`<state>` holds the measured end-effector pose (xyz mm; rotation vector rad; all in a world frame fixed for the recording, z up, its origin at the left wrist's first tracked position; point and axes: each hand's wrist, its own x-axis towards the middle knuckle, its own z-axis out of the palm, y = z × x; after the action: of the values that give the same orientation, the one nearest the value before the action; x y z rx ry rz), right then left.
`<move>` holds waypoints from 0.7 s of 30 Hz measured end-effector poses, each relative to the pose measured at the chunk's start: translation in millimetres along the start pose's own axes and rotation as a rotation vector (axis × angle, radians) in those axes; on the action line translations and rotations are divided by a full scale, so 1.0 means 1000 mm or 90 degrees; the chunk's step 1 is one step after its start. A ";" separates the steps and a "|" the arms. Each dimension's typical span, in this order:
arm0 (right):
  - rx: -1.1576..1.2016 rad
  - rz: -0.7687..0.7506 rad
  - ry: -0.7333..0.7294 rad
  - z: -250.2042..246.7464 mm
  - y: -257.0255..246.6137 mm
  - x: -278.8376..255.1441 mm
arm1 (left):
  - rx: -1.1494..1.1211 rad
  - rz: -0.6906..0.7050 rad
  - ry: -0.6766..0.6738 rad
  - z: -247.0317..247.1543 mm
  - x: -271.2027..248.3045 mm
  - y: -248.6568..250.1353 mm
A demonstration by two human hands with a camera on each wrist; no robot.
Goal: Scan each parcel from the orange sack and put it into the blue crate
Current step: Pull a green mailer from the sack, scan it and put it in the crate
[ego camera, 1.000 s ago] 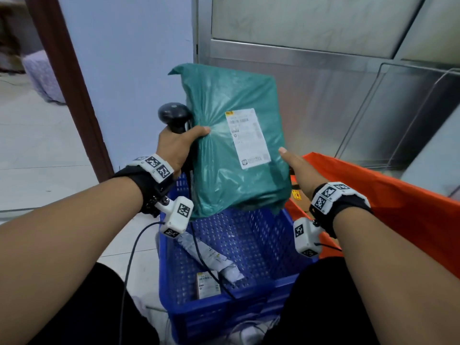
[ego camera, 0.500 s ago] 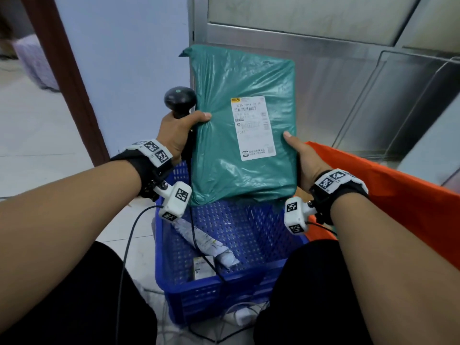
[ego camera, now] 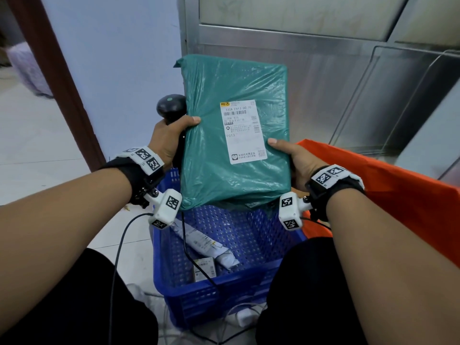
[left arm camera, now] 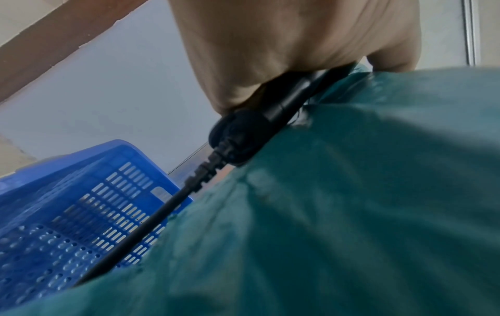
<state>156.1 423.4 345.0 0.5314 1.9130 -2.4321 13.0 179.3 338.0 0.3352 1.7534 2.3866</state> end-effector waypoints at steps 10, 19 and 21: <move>0.024 0.009 -0.009 0.005 0.003 0.005 | 0.058 0.006 0.015 -0.003 -0.002 -0.002; 0.041 -0.066 0.123 0.005 0.005 0.025 | 0.170 0.009 0.077 0.004 0.000 0.002; 0.030 -0.079 0.135 -0.003 0.009 0.039 | 0.168 0.008 0.085 0.004 0.000 0.006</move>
<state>121.4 431.7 325.7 0.7192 2.0278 -2.5972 14.1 181.6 345.3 0.2231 2.1378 2.2334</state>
